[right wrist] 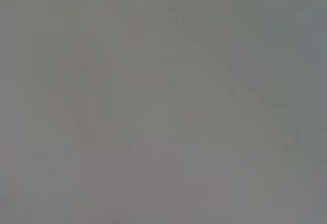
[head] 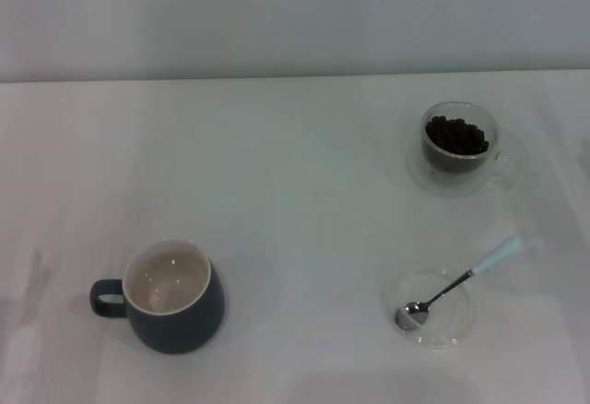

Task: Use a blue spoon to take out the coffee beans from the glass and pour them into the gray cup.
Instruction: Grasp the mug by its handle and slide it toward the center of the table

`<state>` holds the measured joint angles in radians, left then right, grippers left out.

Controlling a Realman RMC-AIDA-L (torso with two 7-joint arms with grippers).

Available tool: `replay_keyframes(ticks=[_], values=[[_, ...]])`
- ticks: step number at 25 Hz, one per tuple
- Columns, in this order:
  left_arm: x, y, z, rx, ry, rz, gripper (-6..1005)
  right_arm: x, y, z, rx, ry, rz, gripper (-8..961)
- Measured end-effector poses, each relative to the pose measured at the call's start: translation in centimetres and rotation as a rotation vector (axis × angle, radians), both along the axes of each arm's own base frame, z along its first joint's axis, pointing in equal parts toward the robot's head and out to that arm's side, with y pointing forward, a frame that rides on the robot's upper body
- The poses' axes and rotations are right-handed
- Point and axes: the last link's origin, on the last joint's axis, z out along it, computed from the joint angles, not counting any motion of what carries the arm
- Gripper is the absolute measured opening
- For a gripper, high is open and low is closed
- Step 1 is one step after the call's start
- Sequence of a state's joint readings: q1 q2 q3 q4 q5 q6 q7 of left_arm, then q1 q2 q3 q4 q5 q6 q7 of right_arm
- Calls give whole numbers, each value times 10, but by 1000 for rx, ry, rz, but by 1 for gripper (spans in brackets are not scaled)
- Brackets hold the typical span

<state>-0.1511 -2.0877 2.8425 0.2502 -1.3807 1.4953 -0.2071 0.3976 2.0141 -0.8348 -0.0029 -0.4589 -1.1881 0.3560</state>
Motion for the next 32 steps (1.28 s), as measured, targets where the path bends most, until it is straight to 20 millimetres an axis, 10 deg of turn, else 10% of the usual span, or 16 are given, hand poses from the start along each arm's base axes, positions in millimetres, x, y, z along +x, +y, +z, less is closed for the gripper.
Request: replay_keyframes(ticks=[19,32], values=[[-3,-5,-1,-44,37,-23,872,-3,1,-8,-19,16,0,857],[-13,-54,-3,-164,152,-90,868,-5,6,-2,1,10,13,857]])
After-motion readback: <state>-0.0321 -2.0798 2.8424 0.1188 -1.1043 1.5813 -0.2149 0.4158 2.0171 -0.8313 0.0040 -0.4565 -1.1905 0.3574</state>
